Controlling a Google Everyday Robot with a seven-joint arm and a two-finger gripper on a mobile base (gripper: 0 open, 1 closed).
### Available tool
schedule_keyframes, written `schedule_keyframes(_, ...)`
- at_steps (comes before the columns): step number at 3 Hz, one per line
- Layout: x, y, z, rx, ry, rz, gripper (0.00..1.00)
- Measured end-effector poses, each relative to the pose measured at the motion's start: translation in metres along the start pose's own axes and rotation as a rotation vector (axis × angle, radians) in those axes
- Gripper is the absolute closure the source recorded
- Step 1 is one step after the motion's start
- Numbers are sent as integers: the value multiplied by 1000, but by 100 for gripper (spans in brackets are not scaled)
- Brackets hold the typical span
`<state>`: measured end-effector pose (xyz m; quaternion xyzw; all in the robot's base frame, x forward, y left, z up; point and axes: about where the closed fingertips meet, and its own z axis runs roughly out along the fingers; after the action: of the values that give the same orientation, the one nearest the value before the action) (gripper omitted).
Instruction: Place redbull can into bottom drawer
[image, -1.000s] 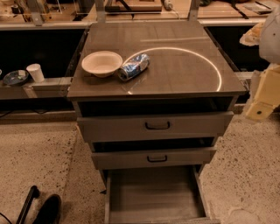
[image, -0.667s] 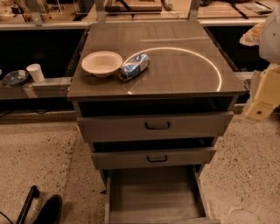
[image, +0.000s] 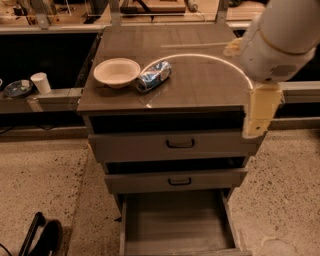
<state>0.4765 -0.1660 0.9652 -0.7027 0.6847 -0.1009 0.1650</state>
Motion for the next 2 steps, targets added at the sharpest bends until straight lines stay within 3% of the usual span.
schedule_keyframes(1, -38, -6, 35, 8, -36, -189, 0)
schedule_keyframes(2, -44, -8, 39, 14, -44, -230, 0)
